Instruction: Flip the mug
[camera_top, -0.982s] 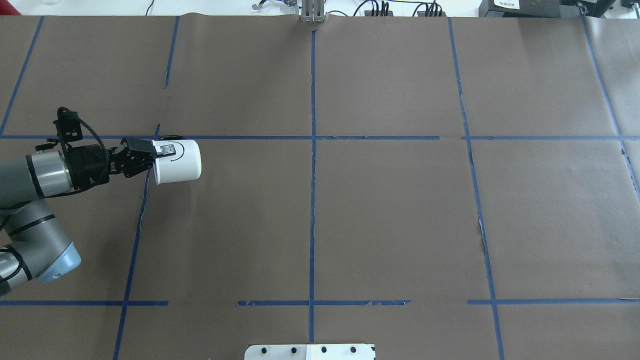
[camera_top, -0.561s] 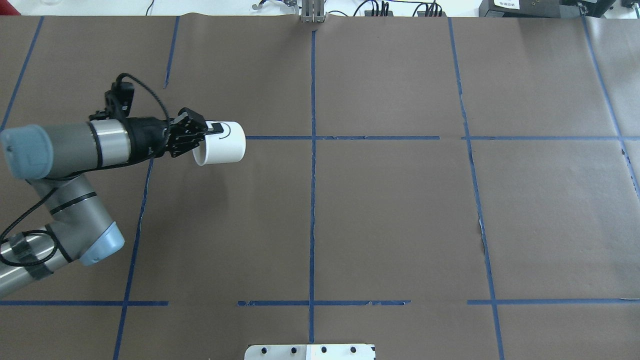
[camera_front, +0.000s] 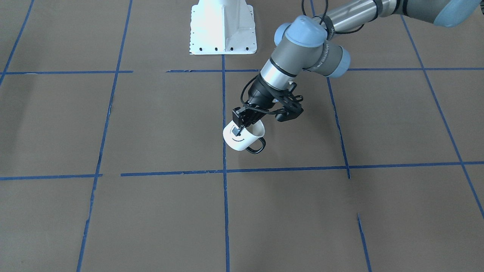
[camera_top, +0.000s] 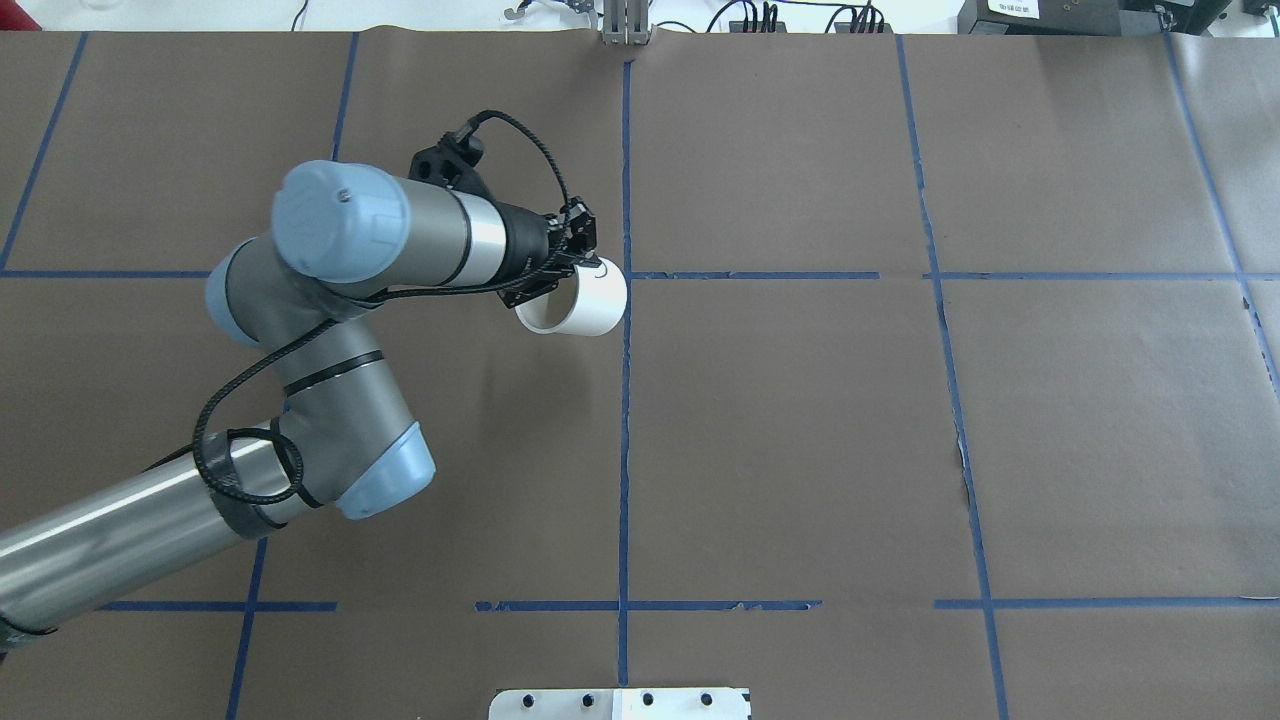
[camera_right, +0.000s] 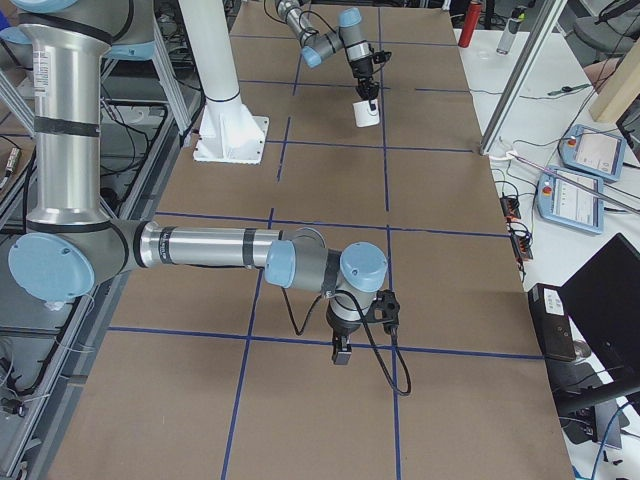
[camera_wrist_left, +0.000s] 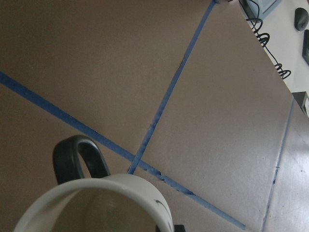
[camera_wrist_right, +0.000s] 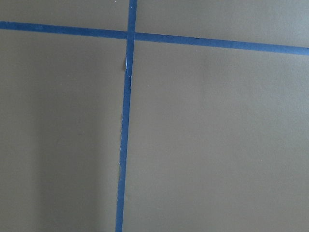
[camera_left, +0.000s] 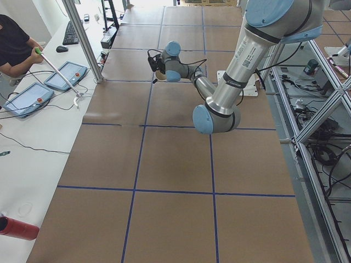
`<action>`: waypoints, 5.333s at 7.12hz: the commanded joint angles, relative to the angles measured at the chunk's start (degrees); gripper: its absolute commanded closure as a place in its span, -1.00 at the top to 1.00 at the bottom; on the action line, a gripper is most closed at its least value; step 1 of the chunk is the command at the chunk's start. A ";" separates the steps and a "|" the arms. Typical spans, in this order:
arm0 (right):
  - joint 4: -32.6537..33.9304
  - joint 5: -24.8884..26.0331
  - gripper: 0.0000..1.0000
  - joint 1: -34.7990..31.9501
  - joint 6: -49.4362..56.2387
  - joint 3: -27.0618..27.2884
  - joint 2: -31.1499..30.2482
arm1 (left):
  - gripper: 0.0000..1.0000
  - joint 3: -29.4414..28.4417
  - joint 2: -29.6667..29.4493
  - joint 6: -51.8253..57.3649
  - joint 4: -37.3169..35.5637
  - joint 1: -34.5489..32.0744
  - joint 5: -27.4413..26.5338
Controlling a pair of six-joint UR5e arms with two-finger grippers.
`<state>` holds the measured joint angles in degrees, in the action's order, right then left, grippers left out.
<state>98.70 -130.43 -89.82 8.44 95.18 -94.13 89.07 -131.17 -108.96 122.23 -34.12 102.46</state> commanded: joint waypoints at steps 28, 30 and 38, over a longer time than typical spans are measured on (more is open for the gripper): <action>0.00 0.00 1.00 0.00 0.00 0.00 0.00 | 1.00 29.29 9.31 49.72 -49.18 -16.28 7.19; 0.00 0.00 1.00 0.00 0.00 0.00 0.00 | 1.00 31.08 16.53 71.85 -49.28 -31.02 19.12; 0.00 0.00 1.00 0.00 0.00 0.00 0.00 | 1.00 5.43 40.87 138.58 -48.32 -68.44 28.49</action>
<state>98.70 -130.43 -89.82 8.44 95.19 -94.13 97.78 -93.50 27.83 73.31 -101.52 130.73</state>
